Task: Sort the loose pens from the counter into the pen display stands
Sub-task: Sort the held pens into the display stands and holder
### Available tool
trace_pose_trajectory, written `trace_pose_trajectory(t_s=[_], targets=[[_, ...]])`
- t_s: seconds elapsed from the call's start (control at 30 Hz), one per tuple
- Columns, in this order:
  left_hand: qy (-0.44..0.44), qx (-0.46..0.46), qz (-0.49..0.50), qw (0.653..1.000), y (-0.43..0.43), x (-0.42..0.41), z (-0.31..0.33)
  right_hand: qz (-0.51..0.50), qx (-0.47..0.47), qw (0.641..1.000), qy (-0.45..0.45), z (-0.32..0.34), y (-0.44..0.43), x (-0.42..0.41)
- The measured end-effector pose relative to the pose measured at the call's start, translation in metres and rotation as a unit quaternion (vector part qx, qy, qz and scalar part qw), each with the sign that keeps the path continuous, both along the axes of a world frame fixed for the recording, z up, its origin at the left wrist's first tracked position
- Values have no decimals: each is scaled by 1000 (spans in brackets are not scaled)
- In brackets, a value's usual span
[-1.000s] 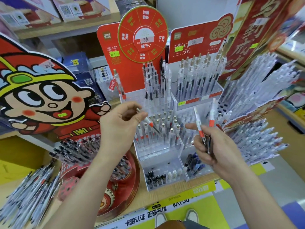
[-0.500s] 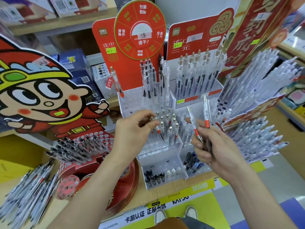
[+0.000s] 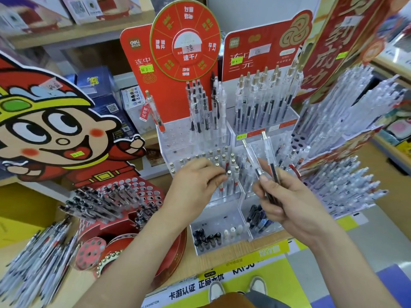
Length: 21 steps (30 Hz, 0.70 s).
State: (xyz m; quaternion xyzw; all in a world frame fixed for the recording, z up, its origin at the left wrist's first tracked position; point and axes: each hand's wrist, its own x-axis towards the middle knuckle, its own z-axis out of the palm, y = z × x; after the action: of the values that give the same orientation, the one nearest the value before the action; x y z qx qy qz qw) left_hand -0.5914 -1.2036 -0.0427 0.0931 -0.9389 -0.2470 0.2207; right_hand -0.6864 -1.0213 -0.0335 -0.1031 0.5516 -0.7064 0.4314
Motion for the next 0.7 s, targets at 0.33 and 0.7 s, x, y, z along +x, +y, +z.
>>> trace_pose_trajectory(t_s=[0.33, 0.7], targets=[[-105, -21, -26, 994, -7, -8, 20, -21, -9, 999, -38, 0, -2, -1], [-113, -34, -7, 993, 8, -14, 23, -11, 27, 999, 32, -2, -2, -1]])
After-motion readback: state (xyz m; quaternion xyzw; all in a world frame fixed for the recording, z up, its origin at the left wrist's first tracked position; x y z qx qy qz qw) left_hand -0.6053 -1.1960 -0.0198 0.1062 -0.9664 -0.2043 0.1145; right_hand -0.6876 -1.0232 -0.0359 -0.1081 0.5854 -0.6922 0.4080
